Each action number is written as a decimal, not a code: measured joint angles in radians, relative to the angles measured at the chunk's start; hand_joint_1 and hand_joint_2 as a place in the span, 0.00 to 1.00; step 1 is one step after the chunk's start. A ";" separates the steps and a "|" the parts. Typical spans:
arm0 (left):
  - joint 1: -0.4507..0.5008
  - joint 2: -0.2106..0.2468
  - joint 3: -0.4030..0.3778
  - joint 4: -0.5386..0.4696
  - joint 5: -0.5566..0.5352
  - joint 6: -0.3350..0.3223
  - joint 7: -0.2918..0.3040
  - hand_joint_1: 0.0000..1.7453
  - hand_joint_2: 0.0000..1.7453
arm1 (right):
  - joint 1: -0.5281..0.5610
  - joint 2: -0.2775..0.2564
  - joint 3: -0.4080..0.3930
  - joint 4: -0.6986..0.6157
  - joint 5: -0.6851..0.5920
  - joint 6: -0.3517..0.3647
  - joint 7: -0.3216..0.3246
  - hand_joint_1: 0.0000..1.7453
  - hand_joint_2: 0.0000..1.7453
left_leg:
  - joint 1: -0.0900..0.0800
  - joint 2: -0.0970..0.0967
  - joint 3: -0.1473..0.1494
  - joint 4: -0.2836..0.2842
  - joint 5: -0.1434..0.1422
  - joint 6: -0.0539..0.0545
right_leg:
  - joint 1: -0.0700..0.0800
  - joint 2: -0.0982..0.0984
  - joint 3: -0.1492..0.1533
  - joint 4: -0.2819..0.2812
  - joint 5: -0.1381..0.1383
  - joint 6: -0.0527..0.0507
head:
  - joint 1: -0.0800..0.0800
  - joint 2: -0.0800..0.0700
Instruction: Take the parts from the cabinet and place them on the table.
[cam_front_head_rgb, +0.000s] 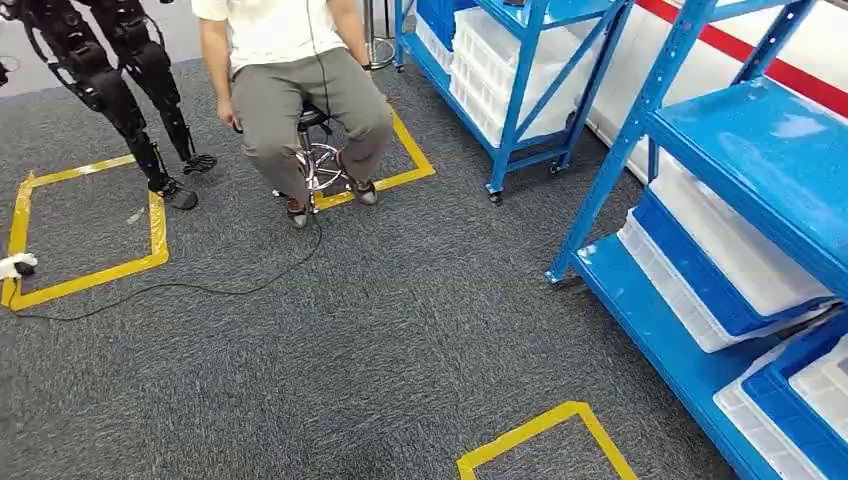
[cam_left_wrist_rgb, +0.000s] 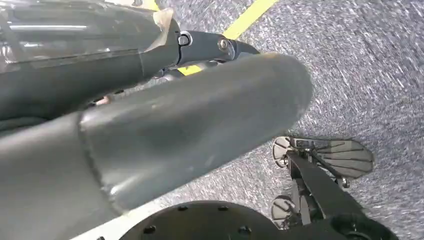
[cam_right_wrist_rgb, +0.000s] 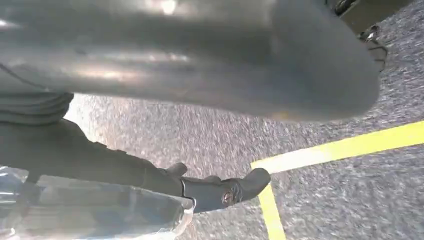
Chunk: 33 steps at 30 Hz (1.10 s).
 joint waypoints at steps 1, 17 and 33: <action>0.000 0.000 0.000 0.000 -0.002 0.000 0.000 0.00 0.00 | 0.003 0.000 -0.001 0.000 -0.002 0.000 0.001 0.00 0.00 | 0.000 0.013 0.000 0.000 0.000 -0.001 | -0.002 -0.004 0.031 -0.053 0.022 0.010 | 0.002 0.000; 0.000 -0.003 -0.007 -0.001 -0.015 -0.007 -0.008 0.00 0.00 | 0.000 0.000 -0.014 0.000 -0.009 -0.001 0.000 0.00 0.00 | 0.014 -0.054 -0.093 0.236 -0.098 -0.060 | -0.008 0.056 0.187 -0.318 0.117 -0.029 | -0.008 0.000; -0.001 -0.005 -0.008 -0.001 -0.027 -0.009 -0.023 0.00 0.00 | 0.001 0.001 -0.018 0.000 -0.021 -0.003 -0.001 0.00 0.00 | 0.006 0.024 -0.002 -0.002 0.004 -0.009 | -0.001 -0.021 0.095 -0.171 0.054 0.033 | -0.002 0.000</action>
